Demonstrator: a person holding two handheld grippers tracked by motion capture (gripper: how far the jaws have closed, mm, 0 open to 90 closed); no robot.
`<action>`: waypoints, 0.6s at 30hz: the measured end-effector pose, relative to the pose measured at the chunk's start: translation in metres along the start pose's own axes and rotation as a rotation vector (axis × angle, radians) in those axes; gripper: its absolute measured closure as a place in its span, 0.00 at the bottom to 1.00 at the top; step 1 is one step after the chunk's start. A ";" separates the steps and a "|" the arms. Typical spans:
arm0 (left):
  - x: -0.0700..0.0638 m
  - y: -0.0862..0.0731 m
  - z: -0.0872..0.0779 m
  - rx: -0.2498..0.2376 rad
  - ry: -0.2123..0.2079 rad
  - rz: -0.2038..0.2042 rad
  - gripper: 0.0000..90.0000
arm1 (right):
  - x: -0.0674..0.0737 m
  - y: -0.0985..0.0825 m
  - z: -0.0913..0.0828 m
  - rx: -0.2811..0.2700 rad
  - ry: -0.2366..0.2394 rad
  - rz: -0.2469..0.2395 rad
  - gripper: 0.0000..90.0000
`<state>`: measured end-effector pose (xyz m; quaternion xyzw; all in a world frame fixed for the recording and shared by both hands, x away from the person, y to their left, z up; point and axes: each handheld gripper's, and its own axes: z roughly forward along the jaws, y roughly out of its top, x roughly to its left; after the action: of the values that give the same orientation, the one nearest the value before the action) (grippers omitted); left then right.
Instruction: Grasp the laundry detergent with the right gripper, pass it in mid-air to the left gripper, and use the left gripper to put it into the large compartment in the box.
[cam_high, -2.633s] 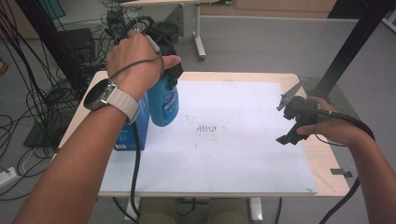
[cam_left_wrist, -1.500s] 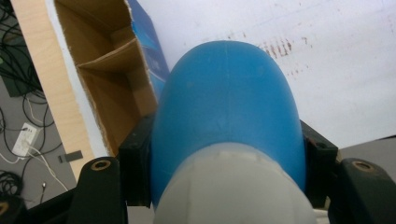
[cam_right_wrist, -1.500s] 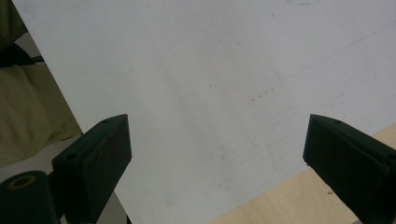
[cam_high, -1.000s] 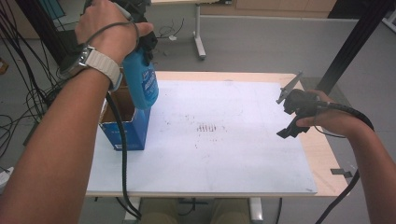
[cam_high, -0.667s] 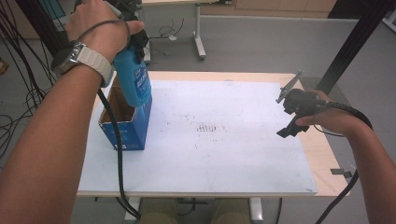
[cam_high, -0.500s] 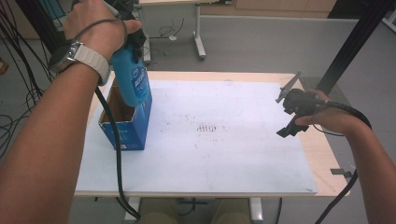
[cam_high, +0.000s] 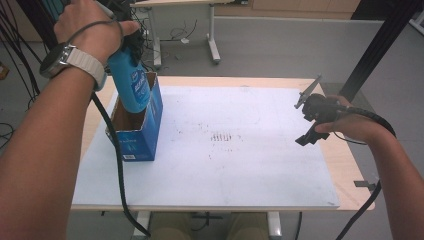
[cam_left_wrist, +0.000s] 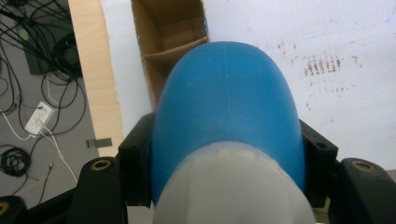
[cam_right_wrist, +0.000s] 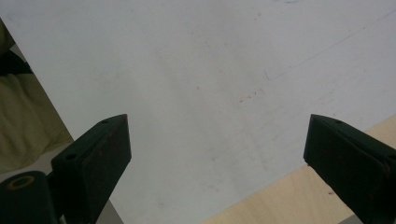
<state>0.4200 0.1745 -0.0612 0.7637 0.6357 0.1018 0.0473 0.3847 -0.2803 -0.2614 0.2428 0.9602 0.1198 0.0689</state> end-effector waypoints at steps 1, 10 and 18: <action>0.001 0.000 0.001 0.000 0.000 -0.003 0.42 | 0.000 0.000 0.000 0.002 0.000 -0.001 0.08; 0.012 0.002 0.007 0.001 0.013 -0.018 0.42 | -0.002 0.001 0.003 0.006 -0.001 0.002 0.08; 0.019 0.004 0.012 0.000 0.017 -0.035 0.42 | -0.004 0.000 0.005 0.006 0.002 0.011 0.08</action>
<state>0.4298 0.1932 -0.0704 0.7516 0.6494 0.1073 0.0439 0.3891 -0.2816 -0.2659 0.2481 0.9593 0.1175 0.0666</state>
